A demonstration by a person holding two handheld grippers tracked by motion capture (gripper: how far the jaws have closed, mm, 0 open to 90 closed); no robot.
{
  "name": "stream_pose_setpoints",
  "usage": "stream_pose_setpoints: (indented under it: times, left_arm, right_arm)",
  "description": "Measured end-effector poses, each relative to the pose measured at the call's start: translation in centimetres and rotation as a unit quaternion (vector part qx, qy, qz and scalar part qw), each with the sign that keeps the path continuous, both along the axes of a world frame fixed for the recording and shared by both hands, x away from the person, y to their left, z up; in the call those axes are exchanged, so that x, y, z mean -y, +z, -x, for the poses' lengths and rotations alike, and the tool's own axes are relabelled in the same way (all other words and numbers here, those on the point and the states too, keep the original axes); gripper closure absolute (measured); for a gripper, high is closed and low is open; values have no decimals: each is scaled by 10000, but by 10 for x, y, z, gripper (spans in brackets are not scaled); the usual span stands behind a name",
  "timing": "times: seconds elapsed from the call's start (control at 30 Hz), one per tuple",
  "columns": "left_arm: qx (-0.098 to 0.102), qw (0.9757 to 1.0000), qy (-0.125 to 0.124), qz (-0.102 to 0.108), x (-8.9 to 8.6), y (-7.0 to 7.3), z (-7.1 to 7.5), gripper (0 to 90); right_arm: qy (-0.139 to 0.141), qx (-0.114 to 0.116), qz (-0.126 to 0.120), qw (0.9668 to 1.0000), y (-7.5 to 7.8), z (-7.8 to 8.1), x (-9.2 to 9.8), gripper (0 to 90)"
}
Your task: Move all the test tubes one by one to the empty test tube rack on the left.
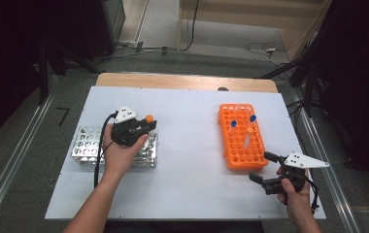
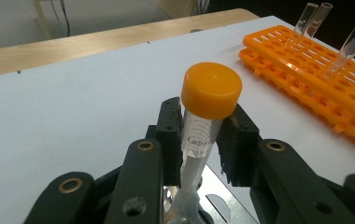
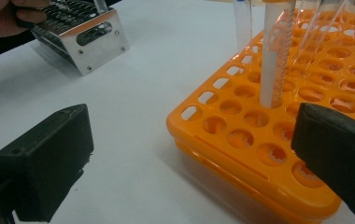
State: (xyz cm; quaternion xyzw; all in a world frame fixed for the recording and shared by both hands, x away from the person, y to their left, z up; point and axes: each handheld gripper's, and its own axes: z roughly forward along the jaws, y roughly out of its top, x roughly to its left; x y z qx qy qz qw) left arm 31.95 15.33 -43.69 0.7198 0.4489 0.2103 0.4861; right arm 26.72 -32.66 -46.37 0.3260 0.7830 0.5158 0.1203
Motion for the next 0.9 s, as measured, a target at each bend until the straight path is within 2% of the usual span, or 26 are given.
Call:
stream_pose_setpoints:
  times: [0.17, 0.23, 0.47, 0.57, 0.67, 0.73, 0.77, 0.9]
  left_arm:
    - [-238, 9997, -12, -68, 1, -3, -1, 696]
    - [-277, 9996, -21, -95, 2, -4, -1, 676]
    - [-176, 9998, -33, 3, 3, -1, 2, 535]
    - [-70, 9998, -97, 170, 3, 2, 6, 427]
    - [37, 9995, -123, 278, 3, 6, 12, 264]
    - [87, 9990, -174, 398, 3, 8, 18, 181]
    - [117, 9988, -194, 445, 3, 9, 21, 147]
    - [180, 9972, -317, 651, 2, 11, 33, 71]
  right_arm:
    - [-7, -1, 1, 10000, 0, -1, 0, 0]
    - [-16, -17, 1, 10000, 0, -1, -1, 0]
    - [-27, 11, 33, 10000, 0, -2, -4, 0]
    - [-126, 57, 37, 9999, 2, -4, -4, 0]
    - [-227, 68, 24, 9997, 5, -7, -6, 4]
    - [-376, 139, -22, 9992, 7, -9, -6, 99]
    - [-460, 90, -67, 9989, 7, -10, -7, 128]
    - [-796, 42, -2, 9968, 4, -19, -9, 254]
